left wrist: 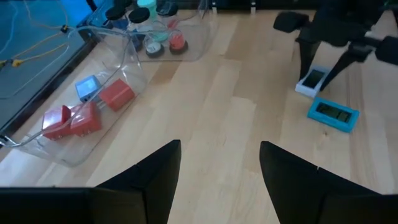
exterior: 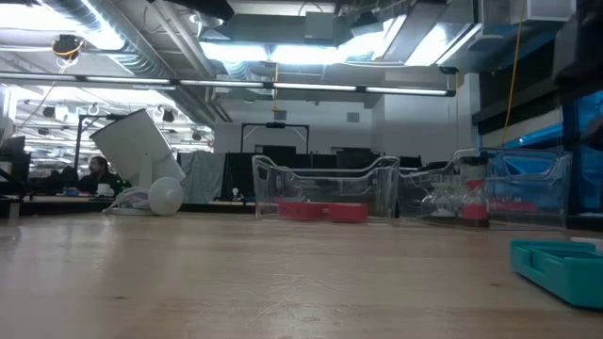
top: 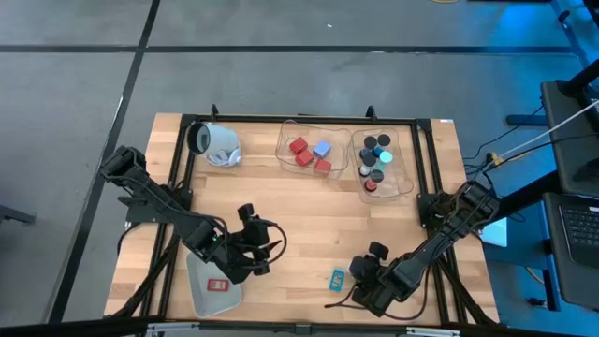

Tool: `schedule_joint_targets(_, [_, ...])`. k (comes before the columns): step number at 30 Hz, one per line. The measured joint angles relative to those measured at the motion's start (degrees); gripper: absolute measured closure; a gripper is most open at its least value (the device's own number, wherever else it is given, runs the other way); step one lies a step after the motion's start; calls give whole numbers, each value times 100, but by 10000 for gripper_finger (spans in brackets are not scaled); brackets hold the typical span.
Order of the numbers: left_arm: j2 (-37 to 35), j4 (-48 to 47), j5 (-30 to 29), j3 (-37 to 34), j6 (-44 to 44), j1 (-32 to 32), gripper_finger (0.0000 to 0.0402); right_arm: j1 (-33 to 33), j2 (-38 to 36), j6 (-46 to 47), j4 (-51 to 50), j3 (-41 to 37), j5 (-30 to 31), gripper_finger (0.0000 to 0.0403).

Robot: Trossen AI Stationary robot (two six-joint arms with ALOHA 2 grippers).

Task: Pick & Place Office items
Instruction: Put the white digital clock into the gray bin

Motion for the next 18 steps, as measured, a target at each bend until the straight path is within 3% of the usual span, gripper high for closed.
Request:
schedule_joint_targets(4, [0,268,-15,-4,-21,18,186,-12,8,215,-22,53,128,241])
schedule_joint_targets(10, [0,937,-11,-4,-464,175,187,-14,7,-381,-757,737,473,266])
schedule_joint_targets(14, [-2,1307,143,-4,-799,398,187,-12,4,-808,-1954,1610,1204,266])
schedule_joint_targets(18, [-2,1868,1111,-4,-806,729,188,-14,-4,-1817,-2606,2411,2287,255])
